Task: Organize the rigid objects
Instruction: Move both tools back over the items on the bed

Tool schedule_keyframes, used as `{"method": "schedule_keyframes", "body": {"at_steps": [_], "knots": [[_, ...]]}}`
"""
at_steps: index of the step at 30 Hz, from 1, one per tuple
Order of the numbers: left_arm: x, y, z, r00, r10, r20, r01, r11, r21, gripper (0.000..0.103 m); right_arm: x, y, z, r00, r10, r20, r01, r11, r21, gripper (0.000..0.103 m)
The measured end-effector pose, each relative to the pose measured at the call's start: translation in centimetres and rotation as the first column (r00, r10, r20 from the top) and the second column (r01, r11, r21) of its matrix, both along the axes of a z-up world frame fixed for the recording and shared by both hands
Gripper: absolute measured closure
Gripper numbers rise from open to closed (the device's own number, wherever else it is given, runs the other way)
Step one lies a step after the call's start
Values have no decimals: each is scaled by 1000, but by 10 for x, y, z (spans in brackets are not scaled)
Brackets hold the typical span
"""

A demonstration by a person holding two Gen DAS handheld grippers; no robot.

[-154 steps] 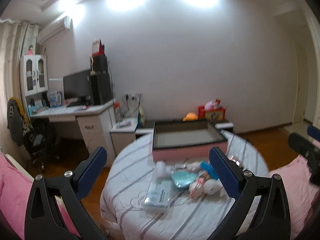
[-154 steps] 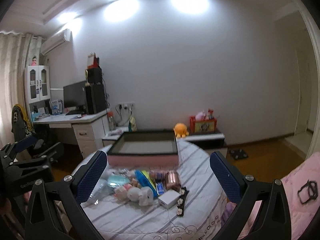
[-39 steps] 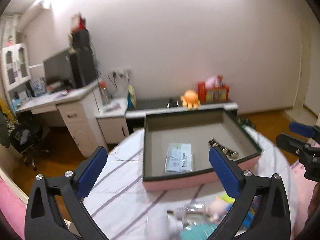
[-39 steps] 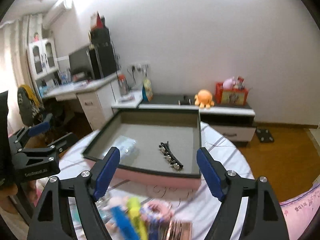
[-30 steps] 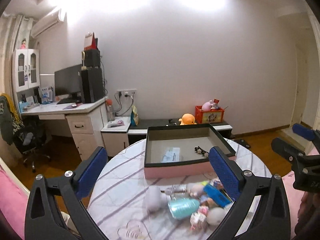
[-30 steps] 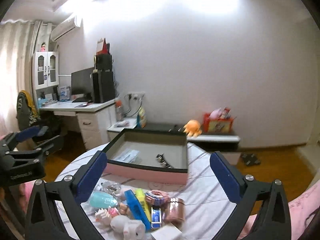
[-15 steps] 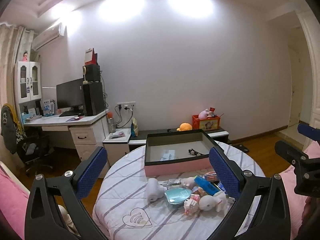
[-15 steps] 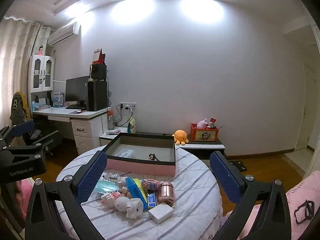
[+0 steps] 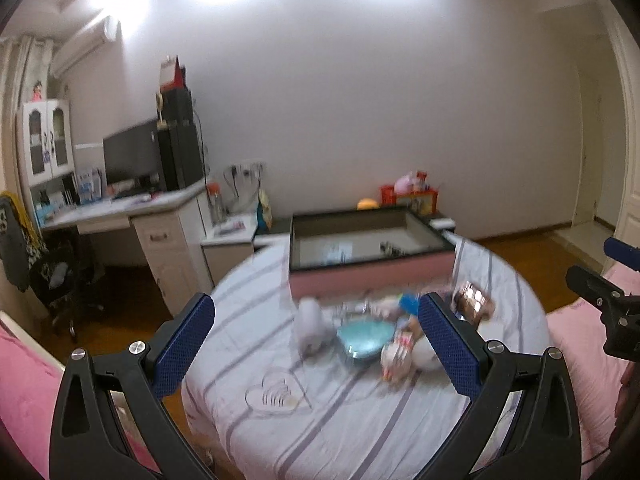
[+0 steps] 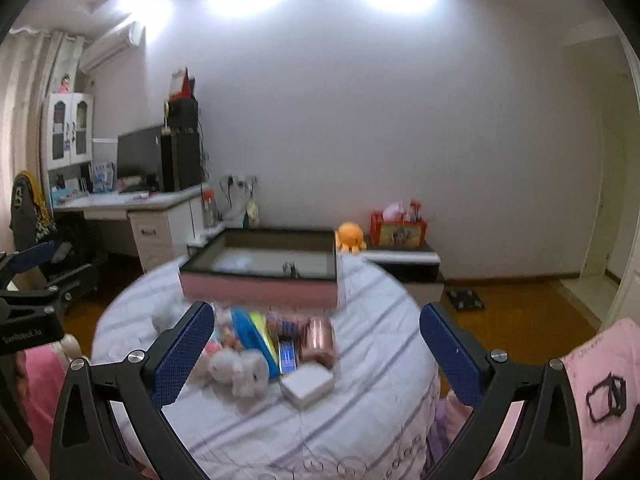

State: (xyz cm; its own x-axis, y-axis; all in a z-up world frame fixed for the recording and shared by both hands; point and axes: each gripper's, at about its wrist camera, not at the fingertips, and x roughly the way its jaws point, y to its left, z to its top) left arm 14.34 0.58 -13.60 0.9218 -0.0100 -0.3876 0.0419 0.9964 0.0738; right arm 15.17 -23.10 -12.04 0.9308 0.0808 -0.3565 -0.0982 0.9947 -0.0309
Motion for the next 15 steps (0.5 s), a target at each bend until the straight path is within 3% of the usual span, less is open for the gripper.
{"method": "schedule_keyframes", "body": {"at_steps": [4, 9, 15], "knots": [[14, 4, -30, 996, -3, -89, 3, 1000, -2, 0, 19, -2, -33, 994, -15, -110, 14, 1000, -10, 0], [30, 10, -58, 983, -14, -181, 12, 1000, -16, 0, 52, -1, -80, 964, -27, -263, 20, 999, -29, 0], [47, 22, -77, 969, 25, -244, -26, 1000, 0, 0, 84, -3, -105, 938, -31, -346, 18, 999, -40, 0]]}}
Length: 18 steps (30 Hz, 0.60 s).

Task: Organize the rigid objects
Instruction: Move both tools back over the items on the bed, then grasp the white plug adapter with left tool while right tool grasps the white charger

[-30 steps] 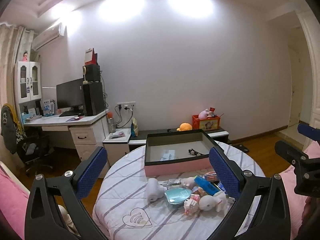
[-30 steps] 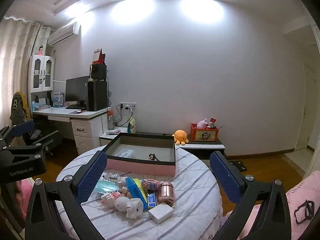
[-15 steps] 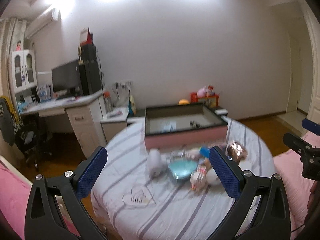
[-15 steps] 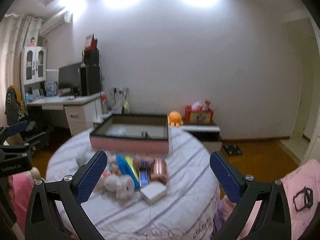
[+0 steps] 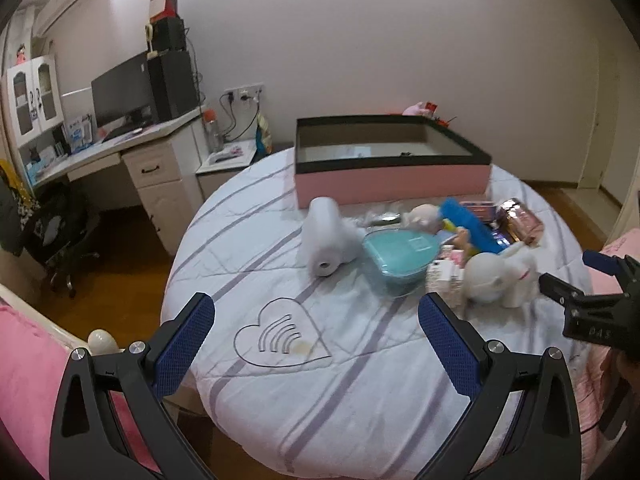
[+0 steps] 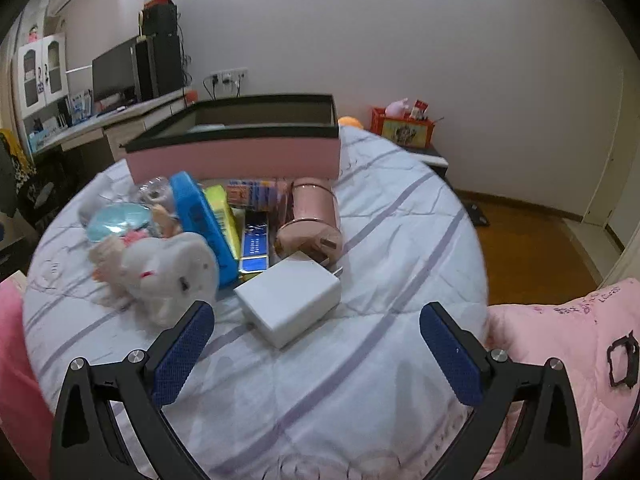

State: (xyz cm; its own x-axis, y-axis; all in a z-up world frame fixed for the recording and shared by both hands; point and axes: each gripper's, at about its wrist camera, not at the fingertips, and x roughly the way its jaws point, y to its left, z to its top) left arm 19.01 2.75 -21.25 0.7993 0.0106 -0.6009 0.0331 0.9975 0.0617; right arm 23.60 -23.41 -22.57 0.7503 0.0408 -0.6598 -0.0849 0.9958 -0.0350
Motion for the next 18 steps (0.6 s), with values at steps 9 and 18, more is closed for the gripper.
{"method": "schedule_keyframes", "body": {"at_steps": [9, 18], "knots": [[22, 12, -13, 998, 31, -49, -31, 1000, 6, 0, 25, -1, -17, 997, 48, -60, -45, 998, 44, 10], [51, 18, -20, 996, 48, -76, -50, 998, -27, 0, 16, -24, -9, 998, 53, -31, -50, 993, 111, 39]]}}
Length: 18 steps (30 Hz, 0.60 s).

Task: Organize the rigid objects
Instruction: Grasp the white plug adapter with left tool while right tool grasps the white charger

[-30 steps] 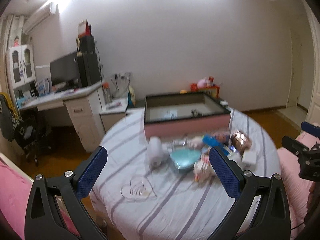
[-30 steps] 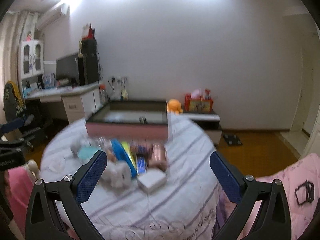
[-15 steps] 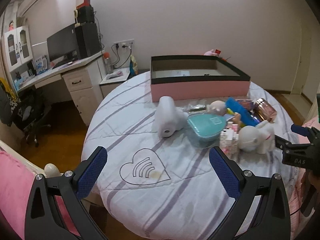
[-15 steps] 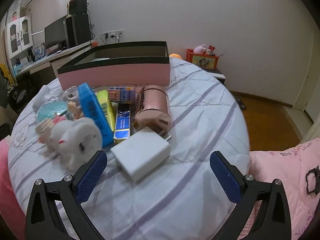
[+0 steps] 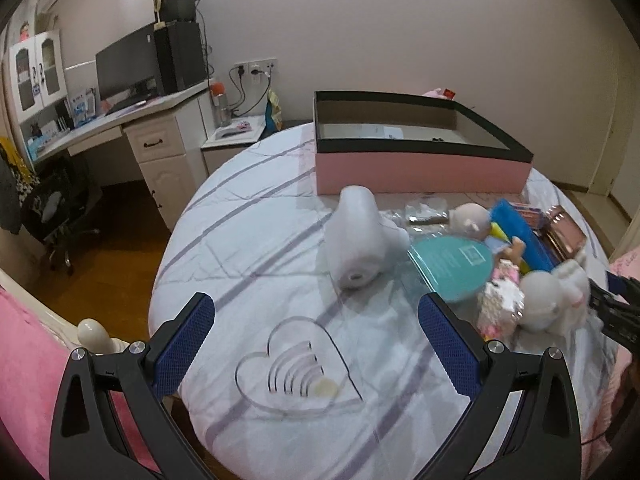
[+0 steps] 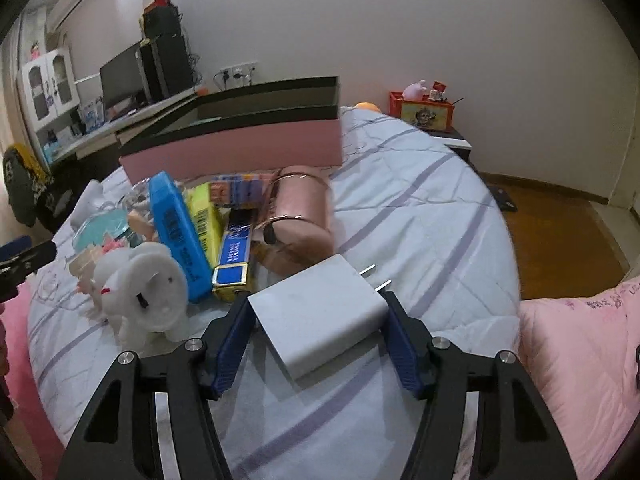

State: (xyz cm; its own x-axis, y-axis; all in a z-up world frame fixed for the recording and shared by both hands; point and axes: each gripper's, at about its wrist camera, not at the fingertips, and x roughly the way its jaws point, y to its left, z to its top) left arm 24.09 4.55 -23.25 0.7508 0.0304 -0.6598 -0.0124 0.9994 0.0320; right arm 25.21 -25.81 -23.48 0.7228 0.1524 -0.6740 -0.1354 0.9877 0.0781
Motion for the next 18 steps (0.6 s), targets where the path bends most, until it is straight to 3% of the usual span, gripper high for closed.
{"method": "schedule_keyframes", "body": {"at_steps": [7, 18], "knots": [[31, 1, 1, 1000, 25, -4, -25, 1000, -4, 0, 8, -18, 3, 999, -34, 6, 34, 999, 22, 39], [72, 1, -16, 998, 10, -69, -18, 993, -116, 0, 32, -25, 5, 999, -32, 7, 31, 998, 46, 39]]}}
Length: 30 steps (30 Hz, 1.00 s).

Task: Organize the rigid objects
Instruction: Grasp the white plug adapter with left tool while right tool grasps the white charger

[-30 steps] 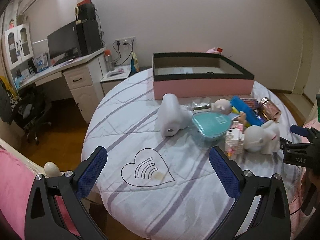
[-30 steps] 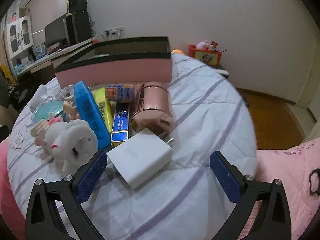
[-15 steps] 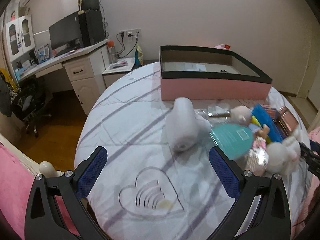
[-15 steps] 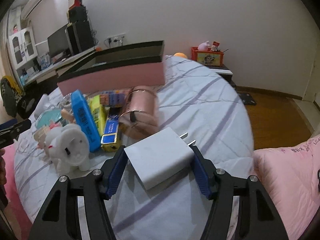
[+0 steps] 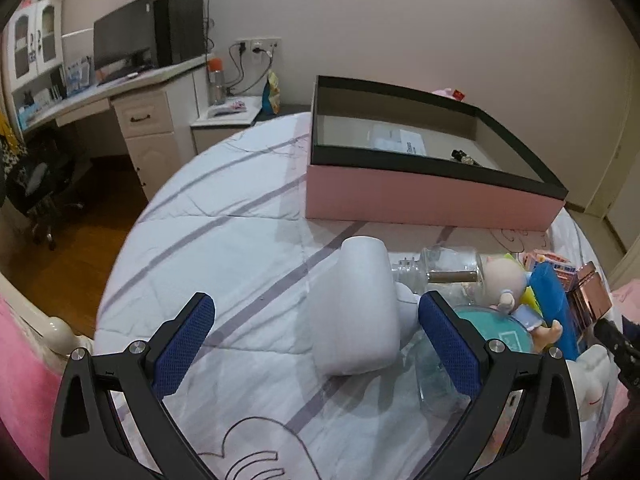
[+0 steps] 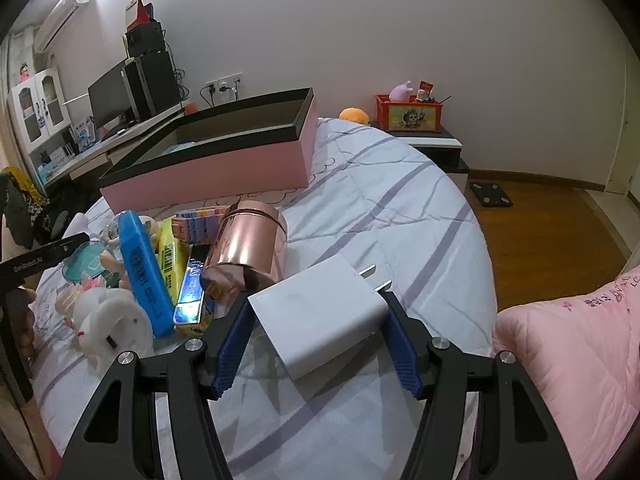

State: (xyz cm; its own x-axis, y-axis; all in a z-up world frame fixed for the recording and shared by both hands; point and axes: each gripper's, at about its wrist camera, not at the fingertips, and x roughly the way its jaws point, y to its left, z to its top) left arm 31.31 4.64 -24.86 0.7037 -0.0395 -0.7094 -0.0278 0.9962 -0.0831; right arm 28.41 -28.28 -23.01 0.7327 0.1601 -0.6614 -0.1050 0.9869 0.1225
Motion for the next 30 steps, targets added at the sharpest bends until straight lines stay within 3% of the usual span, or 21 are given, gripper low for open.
{"method": "schedule_keyframes", "body": {"at_steps": [5, 7, 10, 12, 17, 20, 25, 27, 30], "knots": [[3, 0, -1, 1000, -23, -1, 23, 1000, -13, 0, 6, 0, -4, 1000, -3, -12, 4, 1000, 12, 39], [5, 4, -4, 999, -36, -12, 35, 998, -55, 2, 6, 1, -5, 1000, -3, -13, 3, 1000, 6, 39], [5, 10, -7, 995, -104, -7, 101, 981, -165, 23, 6, 1, -5, 1000, -4, -13, 4, 1000, 7, 39], [3, 7, -7, 990, -140, 9, 139, 973, -186, 41, 6, 1, -4, 1000, -5, -11, 5, 1000, 7, 39], [1, -1, -3, 988, -151, 8, 151, 977, -147, 39, 8, 2, -3, 1000, -4, -15, 4, 1000, 3, 39], [0, 5, -3, 996, -89, -11, 87, 988, -125, 19, 9, 2, -5, 1000, -8, -19, 8, 1000, 2, 39], [-1, 18, -7, 996, -86, -26, 80, 981, -175, 17, 7, 2, -6, 1000, -10, -26, 10, 1000, -2, 39], [-4, 20, -6, 997, -76, -22, 72, 986, -150, 14, 6, 1, -6, 1000, -11, -24, 11, 1000, -1, 39], [-11, 24, -3, 1000, -5, -11, 4, 999, -45, 10, 6, 2, -6, 1000, -7, -28, 7, 1000, -6, 39]]}}
